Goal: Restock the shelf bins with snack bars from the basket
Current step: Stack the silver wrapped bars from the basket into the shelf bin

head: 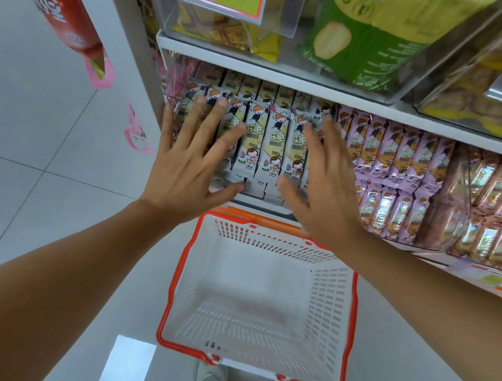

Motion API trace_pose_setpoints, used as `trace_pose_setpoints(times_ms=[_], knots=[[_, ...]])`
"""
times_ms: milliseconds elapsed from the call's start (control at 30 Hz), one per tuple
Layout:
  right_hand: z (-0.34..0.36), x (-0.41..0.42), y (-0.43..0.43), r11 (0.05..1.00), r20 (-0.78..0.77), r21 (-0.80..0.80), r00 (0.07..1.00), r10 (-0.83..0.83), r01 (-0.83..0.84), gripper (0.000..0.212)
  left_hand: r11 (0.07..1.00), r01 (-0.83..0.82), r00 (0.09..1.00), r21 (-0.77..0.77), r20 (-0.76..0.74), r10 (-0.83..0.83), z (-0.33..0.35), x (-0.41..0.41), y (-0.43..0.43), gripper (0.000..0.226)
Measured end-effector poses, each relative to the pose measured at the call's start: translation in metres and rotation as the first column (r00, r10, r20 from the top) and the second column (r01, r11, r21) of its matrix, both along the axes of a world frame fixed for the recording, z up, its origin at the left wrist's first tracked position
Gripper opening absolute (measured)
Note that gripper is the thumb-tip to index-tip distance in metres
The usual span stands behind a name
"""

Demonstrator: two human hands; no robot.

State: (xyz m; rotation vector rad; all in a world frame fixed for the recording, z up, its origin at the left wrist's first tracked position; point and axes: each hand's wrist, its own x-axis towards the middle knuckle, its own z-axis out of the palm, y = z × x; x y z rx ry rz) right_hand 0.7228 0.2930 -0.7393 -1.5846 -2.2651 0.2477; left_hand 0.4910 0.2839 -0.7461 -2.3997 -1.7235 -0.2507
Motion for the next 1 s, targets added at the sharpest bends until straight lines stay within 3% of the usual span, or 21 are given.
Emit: trace_pose_setpoints(times_ms=[100,200,433,700,1000], knots=[[-0.005,0.002,0.0,0.977,-0.22,-0.186,0.964,-0.15,0.109,0.078,0.999,0.002,1.0,-0.049,-0.006,-0.002,0.004,0.007,0.005,0.081],[-0.008,-0.011,0.003,0.974,-0.269,-0.221,0.956,-0.118,0.058,0.075,0.996,-0.005,1.0,-0.092,-0.019,0.003,0.001,0.008,0.007,0.08],[-0.005,-0.009,0.012,0.982,-0.205,-0.101,0.962,-0.179,0.161,0.072,0.998,0.047,0.999,-0.048,0.011,-0.047,0.0,0.012,0.006,0.078],[-0.006,-0.002,0.052,0.993,-0.061,-0.085,0.995,-0.084,0.079,0.065,0.993,0.103,0.995,-0.048,0.002,-0.103,-0.004,0.03,0.017,0.072],[-0.008,-0.007,0.052,0.994,-0.106,-0.032,0.989,-0.105,0.102,0.061,0.992,0.11,0.994,-0.053,0.027,-0.109,-0.002,0.03,0.013,0.071]])
